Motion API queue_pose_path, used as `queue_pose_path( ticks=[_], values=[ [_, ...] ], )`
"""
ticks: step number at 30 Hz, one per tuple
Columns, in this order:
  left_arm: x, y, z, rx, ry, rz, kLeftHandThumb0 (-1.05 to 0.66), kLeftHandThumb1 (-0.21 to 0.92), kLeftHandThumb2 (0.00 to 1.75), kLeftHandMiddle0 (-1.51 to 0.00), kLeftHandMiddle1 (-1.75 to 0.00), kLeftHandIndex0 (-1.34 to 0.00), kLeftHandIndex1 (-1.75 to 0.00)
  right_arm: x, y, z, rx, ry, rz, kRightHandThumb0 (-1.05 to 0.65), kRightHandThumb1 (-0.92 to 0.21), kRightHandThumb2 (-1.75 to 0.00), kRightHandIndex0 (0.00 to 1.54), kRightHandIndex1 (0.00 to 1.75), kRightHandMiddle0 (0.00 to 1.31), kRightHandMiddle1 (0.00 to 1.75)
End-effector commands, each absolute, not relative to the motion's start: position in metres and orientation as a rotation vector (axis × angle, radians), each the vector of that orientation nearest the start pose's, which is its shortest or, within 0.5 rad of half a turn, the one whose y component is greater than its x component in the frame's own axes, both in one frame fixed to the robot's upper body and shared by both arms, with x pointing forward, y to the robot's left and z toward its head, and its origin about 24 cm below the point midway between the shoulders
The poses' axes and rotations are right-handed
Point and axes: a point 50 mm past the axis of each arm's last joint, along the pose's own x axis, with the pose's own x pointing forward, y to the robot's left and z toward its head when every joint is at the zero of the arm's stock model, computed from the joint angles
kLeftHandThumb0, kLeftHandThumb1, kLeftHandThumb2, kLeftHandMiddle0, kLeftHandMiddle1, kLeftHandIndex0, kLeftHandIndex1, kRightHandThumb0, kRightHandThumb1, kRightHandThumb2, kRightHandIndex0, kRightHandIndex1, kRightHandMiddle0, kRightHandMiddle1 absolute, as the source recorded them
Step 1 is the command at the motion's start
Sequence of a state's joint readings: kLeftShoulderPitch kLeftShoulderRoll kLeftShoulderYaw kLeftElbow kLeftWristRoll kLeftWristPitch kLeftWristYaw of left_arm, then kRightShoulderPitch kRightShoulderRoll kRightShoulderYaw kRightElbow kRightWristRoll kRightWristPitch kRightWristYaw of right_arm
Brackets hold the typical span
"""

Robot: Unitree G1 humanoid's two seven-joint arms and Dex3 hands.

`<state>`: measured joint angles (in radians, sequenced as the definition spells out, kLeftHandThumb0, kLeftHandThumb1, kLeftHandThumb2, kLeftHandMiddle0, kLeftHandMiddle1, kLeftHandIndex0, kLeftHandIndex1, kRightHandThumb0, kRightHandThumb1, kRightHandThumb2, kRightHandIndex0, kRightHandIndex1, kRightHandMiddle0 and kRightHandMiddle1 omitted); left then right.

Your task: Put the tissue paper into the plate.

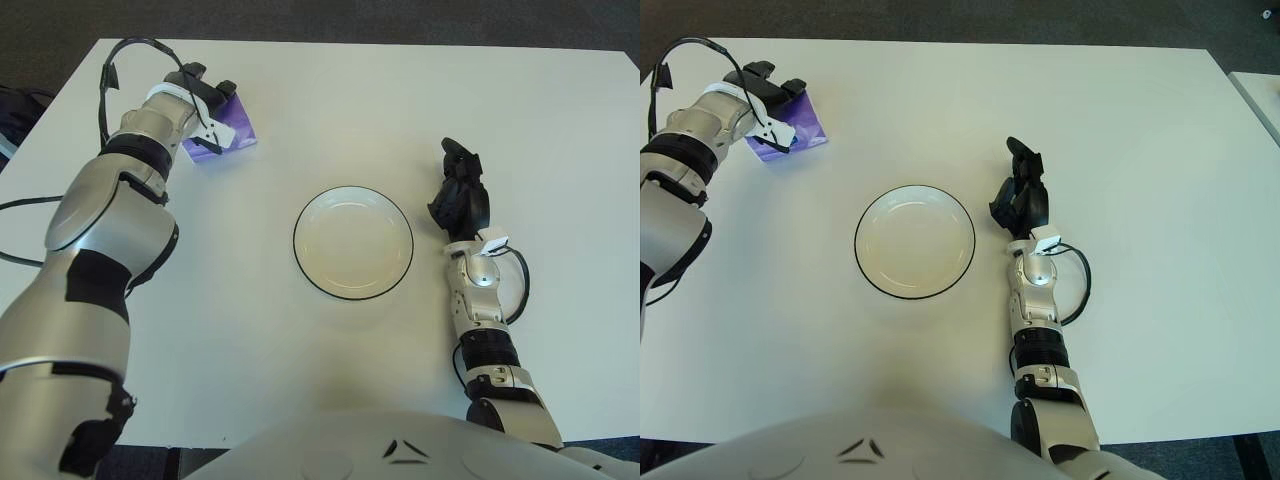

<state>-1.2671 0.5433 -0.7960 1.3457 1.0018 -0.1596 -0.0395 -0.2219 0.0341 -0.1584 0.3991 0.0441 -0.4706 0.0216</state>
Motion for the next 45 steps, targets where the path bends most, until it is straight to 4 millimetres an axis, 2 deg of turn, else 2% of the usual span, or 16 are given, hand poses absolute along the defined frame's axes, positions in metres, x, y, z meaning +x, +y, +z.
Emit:
queue_pose_path(
  ticks=[1, 4, 8, 12, 20, 31, 44, 45],
  values=[
    [0.417, 0.227, 0.168, 2.093, 0.212, -0.229, -0.92, 0.76, 0.16, -0.1, -0.35, 0.0, -0.1, 0.244, -0.181, -0.025, 0.116, 0.037, -0.178, -0.47, -0.92, -0.97, 0.35, 0.05, 0.0, 0.72],
    [0.416, 0.227, 0.167, 2.105, 0.228, -0.244, -0.92, 0.75, 0.19, -0.12, -0.64, 0.0, -0.25, 0.244, -0.181, -0.025, 0.116, 0.038, -0.177, -0.47, -0.92, -0.97, 0.35, 0.05, 0.0, 0.71],
    [0.416, 0.226, 0.163, 2.104, 0.249, -0.266, -0.94, 0.76, 0.2, -0.2, -0.81, 0.0, -0.41, 0.244, -0.182, -0.025, 0.114, 0.038, -0.177, -0.48, -0.92, -0.97, 0.35, 0.05, 0.0, 0.71],
    [0.414, 0.23, 0.156, 2.11, 0.278, -0.276, -0.95, 0.78, 0.2, -0.28, -0.86, 0.0, -0.51, 0.244, -0.182, -0.025, 0.112, 0.038, -0.177, -0.48, -0.92, -0.97, 0.34, 0.05, 0.0, 0.71],
    [0.414, 0.227, 0.153, 2.13, 0.257, -0.288, -0.92, 0.8, 0.19, -0.37, -0.87, 0.0, -0.51, 0.243, -0.184, -0.025, 0.109, 0.036, -0.179, -0.48, -0.92, -0.97, 0.35, 0.05, 0.0, 0.72],
    [0.413, 0.225, 0.15, 2.146, 0.201, -0.305, -0.84, 0.83, 0.18, -0.46, -0.95, 0.0, -0.62, 0.242, -0.184, -0.025, 0.109, 0.035, -0.177, -0.48, -0.92, -0.97, 0.35, 0.05, 0.0, 0.73],
    [0.411, 0.221, 0.141, 2.133, 0.177, -0.332, -0.77, 0.81, 0.17, -0.51, -1.23, 0.0, -0.69, 0.241, -0.184, -0.025, 0.111, 0.033, -0.176, -0.49, -0.92, -0.96, 0.34, 0.05, 0.0, 0.72],
    [0.41, 0.221, 0.139, 2.133, 0.176, -0.334, -0.77, 0.81, 0.17, -0.52, -1.3, 0.0, -0.69, 0.241, -0.185, -0.025, 0.11, 0.033, -0.176, -0.49, -0.92, -0.96, 0.34, 0.05, 0.0, 0.72]
  ],
)
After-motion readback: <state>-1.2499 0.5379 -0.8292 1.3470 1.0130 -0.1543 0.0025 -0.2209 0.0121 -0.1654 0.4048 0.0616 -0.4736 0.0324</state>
